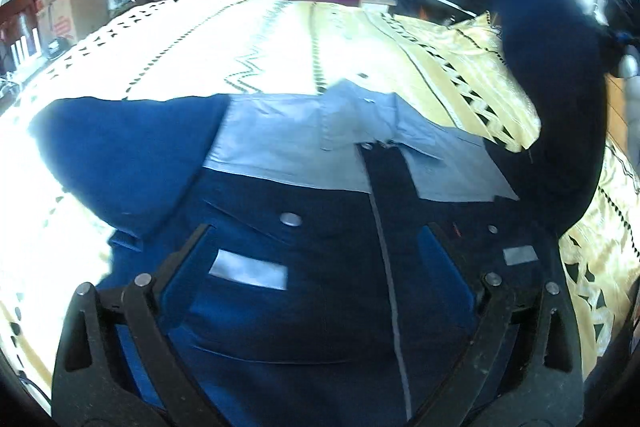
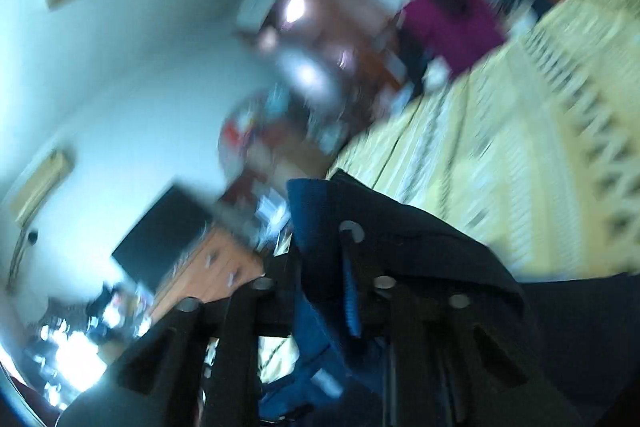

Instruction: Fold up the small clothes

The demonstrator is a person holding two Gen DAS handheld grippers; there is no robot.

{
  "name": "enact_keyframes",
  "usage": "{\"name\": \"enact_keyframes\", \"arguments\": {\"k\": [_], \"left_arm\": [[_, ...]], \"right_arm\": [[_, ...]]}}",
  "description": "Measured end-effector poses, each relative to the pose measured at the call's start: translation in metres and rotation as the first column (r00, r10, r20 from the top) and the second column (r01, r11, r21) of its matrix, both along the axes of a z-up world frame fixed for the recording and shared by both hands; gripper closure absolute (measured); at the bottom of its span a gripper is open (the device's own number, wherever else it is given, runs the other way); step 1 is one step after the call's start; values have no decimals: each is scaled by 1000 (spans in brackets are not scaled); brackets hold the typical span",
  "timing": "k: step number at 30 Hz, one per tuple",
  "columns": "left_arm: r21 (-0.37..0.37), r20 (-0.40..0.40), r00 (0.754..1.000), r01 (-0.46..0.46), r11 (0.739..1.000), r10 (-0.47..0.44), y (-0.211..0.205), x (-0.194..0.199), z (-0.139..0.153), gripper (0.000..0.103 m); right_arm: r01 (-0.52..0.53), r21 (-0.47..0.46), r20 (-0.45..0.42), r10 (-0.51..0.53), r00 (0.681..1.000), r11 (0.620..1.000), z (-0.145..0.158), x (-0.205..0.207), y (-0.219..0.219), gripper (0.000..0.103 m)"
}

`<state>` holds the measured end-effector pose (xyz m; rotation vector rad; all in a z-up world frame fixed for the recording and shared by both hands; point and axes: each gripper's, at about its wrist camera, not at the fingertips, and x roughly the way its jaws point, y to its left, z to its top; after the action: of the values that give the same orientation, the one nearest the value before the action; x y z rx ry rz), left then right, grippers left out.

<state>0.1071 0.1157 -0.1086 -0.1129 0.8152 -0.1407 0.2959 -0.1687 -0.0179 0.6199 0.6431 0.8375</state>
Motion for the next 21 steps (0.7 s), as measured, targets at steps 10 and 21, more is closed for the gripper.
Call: {"name": "enact_keyframes", "arguments": {"k": [10,21], "left_arm": [[-37,-52,998,-28,999,26,41,-5,-19,4],[-304,-70,996,27,952,-51,24,36,-22,6]], "right_arm": [[-30,-216,-166,-6,986,976,-115,-105,35,49],[297,-310,-310,-391,867,903,-188,-148,-137,47]]}}
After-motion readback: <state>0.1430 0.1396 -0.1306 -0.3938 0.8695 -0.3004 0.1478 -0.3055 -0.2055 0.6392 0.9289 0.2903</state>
